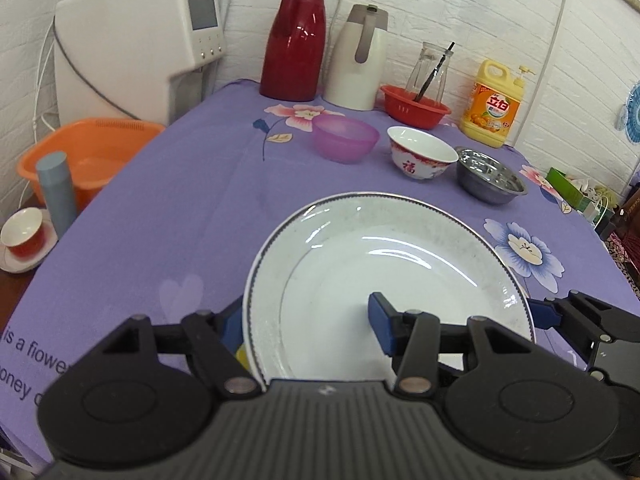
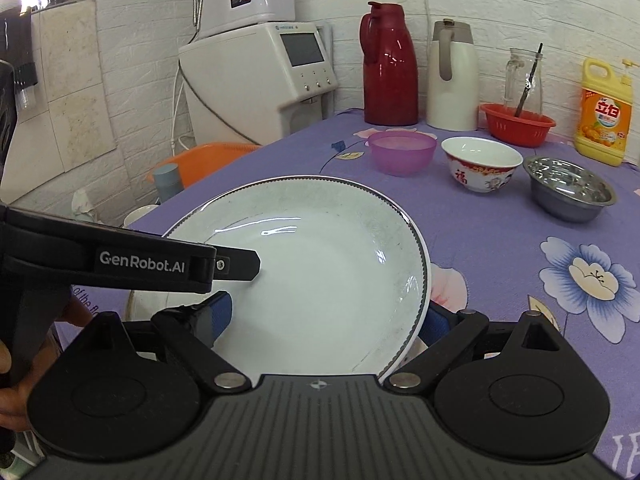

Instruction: Organize plates and bowls

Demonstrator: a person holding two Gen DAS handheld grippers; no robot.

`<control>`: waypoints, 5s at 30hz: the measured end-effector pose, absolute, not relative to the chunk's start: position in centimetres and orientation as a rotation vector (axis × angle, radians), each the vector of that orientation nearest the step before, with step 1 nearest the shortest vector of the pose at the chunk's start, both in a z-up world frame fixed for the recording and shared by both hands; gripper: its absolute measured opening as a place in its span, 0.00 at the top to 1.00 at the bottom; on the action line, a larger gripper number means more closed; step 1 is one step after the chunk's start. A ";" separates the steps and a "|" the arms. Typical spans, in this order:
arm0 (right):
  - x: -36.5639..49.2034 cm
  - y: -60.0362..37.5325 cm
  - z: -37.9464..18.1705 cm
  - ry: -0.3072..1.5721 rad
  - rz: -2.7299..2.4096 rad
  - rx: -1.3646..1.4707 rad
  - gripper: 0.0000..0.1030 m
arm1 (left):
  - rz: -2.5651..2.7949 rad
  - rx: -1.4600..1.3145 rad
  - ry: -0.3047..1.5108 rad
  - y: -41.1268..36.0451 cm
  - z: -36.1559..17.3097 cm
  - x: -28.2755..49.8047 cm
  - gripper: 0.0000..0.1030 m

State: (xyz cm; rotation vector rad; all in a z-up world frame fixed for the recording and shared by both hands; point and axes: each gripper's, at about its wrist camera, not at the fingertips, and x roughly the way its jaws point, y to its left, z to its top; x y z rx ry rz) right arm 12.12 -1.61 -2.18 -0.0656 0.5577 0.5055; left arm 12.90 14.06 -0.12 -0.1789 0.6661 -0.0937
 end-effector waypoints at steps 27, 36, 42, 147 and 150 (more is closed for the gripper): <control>11.7 -2.0 -3.2 0.538 0.483 -0.037 0.00 | -0.105 -0.159 0.643 13.6 -1.1 13.1 0.31; 11.8 -3.3 -3.0 0.528 0.504 0.031 0.00 | -0.091 -0.158 0.639 13.4 -0.6 13.4 0.31; 11.9 -2.9 -3.6 0.556 0.486 -0.031 0.00 | -0.073 -0.142 0.643 12.9 -0.6 13.9 0.30; 20.2 -19.0 -1.3 0.593 0.250 -0.037 0.00 | -0.425 -0.358 0.798 -4.8 1.7 23.5 0.63; 18.6 -18.4 -2.0 0.602 0.258 -0.032 0.00 | -0.422 -0.352 0.806 -4.2 0.9 21.8 0.62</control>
